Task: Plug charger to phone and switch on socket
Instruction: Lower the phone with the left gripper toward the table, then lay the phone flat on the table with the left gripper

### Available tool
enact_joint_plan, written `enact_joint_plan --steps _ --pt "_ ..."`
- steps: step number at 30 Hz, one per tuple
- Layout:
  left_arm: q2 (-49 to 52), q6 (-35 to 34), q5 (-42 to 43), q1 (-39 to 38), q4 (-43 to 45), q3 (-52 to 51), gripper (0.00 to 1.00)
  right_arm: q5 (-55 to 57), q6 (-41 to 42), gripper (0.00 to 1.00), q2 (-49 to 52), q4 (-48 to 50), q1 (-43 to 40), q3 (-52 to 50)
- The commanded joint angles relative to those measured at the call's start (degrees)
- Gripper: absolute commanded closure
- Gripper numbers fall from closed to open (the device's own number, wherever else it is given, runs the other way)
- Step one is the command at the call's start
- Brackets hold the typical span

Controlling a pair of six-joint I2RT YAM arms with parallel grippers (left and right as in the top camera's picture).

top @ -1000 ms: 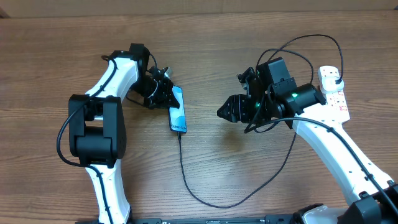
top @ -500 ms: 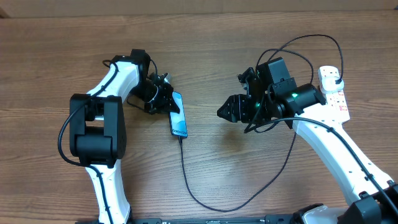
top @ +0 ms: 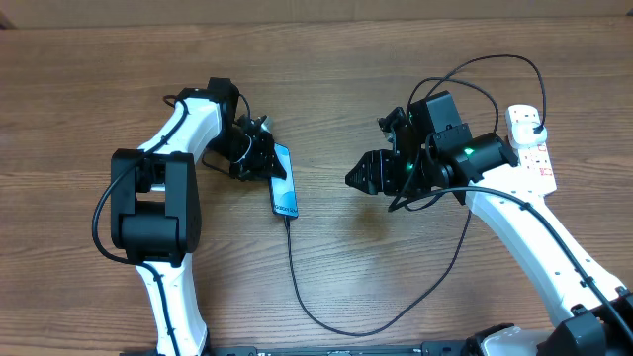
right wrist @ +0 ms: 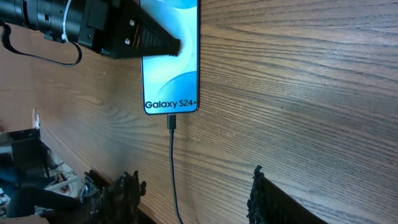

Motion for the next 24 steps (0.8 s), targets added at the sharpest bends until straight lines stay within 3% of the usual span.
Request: enact_joint_plan --steps 1,24 --pt "-0.33 -0.37 1.70 -0.13 -0.04 -0.22 0.85 0.17 -0.22 0.42 -0.37 0.11 -0.15 -0.31" --pt "-0.33 -0.37 1.70 -0.13 -0.09 -0.22 0.82 0.20 -0.26 0.41 -0.37 -0.35 -0.15 -0.31"
